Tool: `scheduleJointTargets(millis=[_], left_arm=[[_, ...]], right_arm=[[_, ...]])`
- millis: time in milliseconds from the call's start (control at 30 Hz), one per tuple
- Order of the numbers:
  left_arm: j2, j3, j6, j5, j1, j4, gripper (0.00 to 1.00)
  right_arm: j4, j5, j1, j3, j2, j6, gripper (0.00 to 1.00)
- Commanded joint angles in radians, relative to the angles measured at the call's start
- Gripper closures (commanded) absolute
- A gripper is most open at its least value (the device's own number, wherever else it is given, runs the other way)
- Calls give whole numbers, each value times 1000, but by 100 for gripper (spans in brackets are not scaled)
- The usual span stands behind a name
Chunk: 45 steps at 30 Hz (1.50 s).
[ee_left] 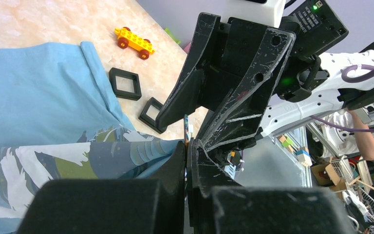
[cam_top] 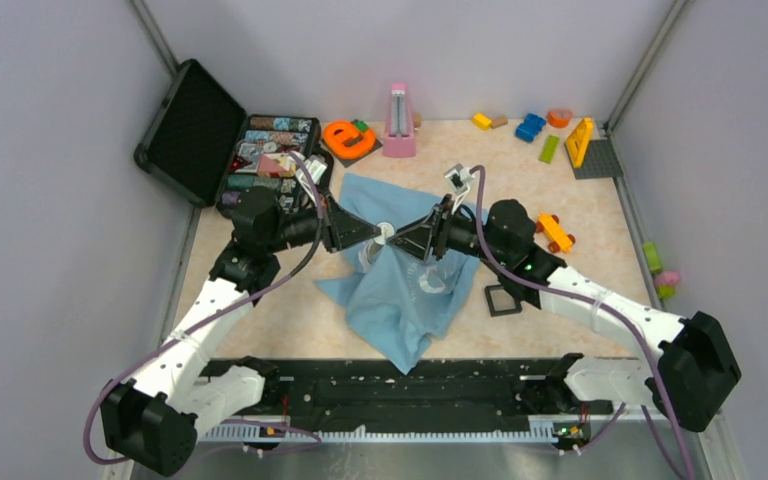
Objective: Remove the brooch from the garment
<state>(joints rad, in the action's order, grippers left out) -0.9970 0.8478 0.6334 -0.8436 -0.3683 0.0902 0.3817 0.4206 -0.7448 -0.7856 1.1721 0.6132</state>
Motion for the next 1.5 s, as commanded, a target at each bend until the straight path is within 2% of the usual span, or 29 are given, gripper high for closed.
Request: scheduleJointTargets(millis=[0, 133, 400, 567, 833, 1300, 1467], left_arm=[[20, -4, 20, -5, 2, 83, 100], [16, -11, 16, -11, 2, 86, 100], [18, -16, 19, -11, 2, 93, 100], [17, -12, 19, -13, 2, 92, 100], [16, -17, 20, -21, 2, 98, 100], [29, -21, 23, -8, 2, 100, 100], [39, -21, 17, 9, 2, 86, 100]], right_arm=[[68, 5, -11, -52, 9, 6, 55], [92, -1, -13, -52, 12, 26, 58], [117, 8, -13, -59, 30, 56, 57], [111, 12, -13, -66, 37, 53, 65], [81, 10, -13, -74, 49, 49, 69], [27, -14, -13, -64, 33, 33, 92], [2, -15, -13, -64, 18, 18, 89]])
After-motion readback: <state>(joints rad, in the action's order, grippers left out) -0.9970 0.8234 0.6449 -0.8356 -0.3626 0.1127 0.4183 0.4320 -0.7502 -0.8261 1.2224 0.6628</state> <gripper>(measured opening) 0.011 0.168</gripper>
